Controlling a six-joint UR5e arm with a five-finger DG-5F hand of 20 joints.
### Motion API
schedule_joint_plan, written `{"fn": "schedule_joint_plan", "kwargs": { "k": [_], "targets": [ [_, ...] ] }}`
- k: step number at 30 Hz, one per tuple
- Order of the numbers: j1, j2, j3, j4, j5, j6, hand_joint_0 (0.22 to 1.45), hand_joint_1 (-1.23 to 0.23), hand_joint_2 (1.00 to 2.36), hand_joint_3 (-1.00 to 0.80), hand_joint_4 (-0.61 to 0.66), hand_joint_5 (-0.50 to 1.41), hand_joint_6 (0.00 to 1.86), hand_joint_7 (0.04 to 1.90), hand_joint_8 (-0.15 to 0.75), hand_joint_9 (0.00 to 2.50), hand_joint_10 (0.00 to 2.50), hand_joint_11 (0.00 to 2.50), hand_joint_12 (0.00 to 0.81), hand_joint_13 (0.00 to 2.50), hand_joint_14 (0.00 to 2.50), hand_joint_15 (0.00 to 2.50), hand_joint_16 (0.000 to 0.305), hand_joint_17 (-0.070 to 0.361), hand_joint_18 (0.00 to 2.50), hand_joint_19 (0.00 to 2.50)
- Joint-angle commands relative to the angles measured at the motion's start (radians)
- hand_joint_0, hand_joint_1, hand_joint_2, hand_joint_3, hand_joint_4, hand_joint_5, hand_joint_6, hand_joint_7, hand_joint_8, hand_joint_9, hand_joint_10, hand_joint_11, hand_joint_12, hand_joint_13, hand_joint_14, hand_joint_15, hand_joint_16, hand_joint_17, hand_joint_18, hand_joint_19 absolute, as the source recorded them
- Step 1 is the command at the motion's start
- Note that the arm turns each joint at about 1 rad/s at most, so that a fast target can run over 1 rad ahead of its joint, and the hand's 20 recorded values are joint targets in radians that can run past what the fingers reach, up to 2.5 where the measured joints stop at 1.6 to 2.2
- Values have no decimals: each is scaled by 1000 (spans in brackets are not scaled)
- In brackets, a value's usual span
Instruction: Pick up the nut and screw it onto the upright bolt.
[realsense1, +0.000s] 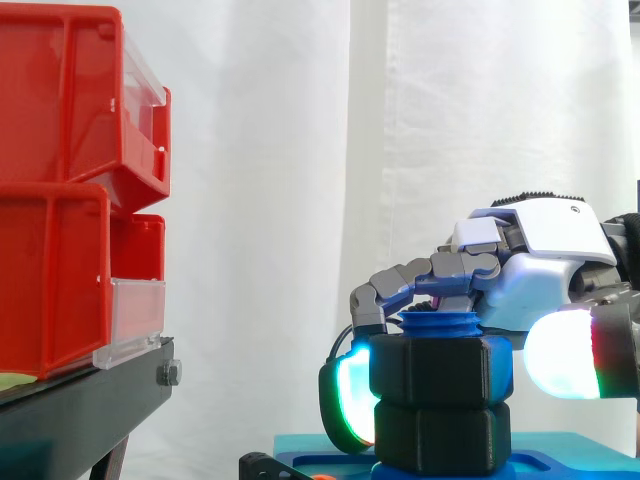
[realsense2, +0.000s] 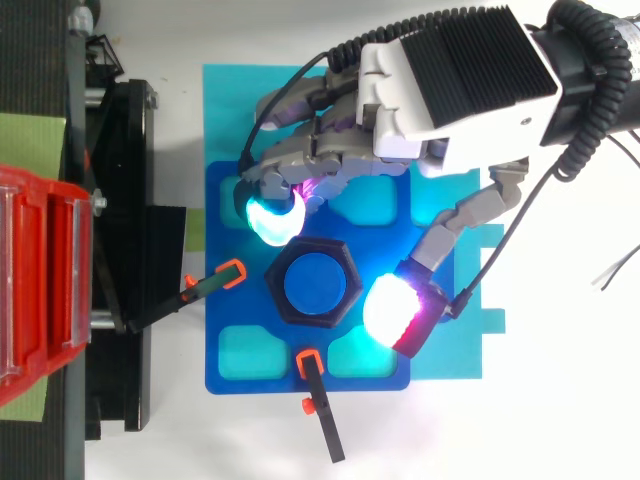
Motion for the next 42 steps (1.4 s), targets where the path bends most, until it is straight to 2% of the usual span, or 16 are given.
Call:
{"fn": "schedule_joint_plan", "kwargs": {
  "k": [1,6,17,24,26,33,38,42],
  "targets": [
    [0,0,0,0,0,-1,317,-612,1000,-500,231,44,502,1281,343,1333,4,109,357,735,0,0,52,116,536,69],
    [1,0,0,0,0,-1,322,-620,1000,-500,186,49,503,1264,323,1352,4,110,350,741,0,0,51,114,538,61],
    [1,0,0,0,0,-1,345,-668,1000,-500,214,43,503,1273,317,1319,4,114,340,721,0,0,48,109,511,60],
    [0,0,0,0,0,0,389,-645,1000,-500,210,33,503,1265,309,1307,3,121,325,707,0,0,45,101,480,68],
    [0,0,0,0,-2,-1,393,-637,1000,-500,260,-2,504,1158,313,1290,4,138,327,699,0,2,44,100,471,70],
    [0,12,2,-5,-5,0,380,-615,1000,-500,315,-68,504,955,317,1229,4,140,346,671,0,2,48,108,447,75],
    [-2,46,2,-5,-5,0,340,-601,1000,-500,261,-140,502,773,322,1069,2,65,374,578,0,0,56,125,387,52],
    [-7,57,3,-5,-5,0,325,-591,1000,-500,199,-194,501,638,307,805,0,0,379,437,0,0,60,134,264,0]
  ]
}}
